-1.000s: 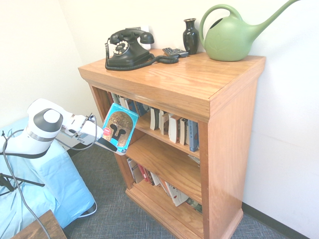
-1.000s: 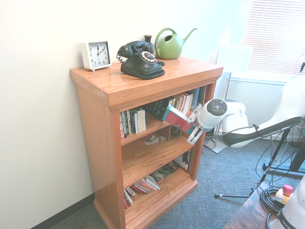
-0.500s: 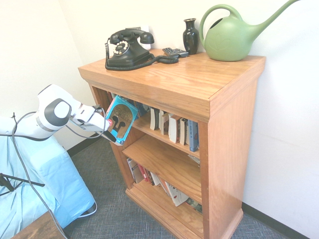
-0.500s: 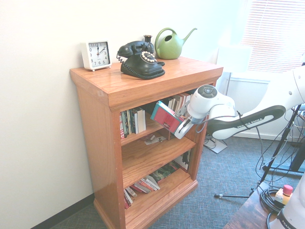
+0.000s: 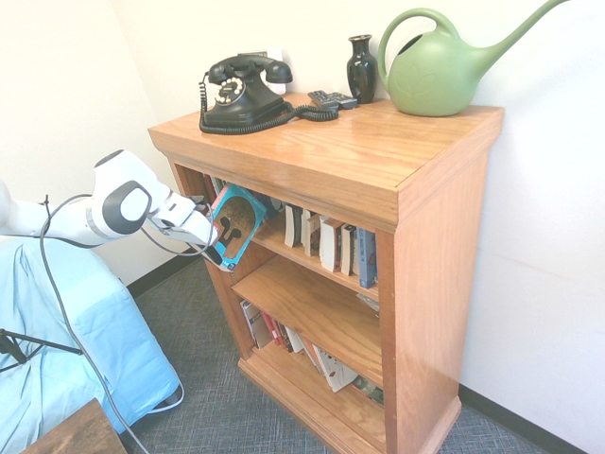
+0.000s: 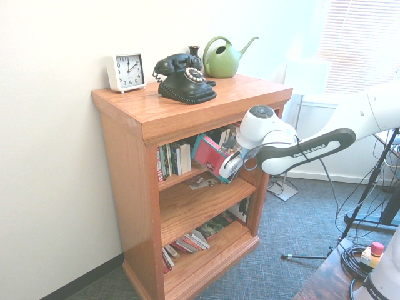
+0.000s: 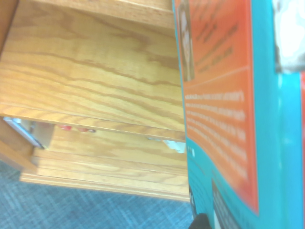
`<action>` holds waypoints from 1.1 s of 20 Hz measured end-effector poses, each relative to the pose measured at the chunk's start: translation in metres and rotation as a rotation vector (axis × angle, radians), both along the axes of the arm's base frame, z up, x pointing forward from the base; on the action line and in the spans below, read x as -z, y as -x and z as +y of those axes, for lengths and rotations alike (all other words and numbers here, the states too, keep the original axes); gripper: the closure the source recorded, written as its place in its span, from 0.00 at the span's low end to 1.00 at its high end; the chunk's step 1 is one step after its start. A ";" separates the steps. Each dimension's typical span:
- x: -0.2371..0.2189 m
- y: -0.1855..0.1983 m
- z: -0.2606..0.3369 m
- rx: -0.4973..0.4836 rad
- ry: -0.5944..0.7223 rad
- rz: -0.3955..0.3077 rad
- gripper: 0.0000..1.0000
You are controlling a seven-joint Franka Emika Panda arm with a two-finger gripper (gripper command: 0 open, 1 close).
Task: Organize the shelf
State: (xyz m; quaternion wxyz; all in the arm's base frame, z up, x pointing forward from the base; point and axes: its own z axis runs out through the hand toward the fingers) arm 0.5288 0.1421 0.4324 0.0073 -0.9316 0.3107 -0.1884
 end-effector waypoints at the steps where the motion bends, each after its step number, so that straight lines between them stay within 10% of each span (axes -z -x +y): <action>1: -0.001 -0.002 0.000 0.000 -0.013 0.007 1.00; 22: -0.009 -0.041 0.032 -0.003 0.006 -0.145 1.00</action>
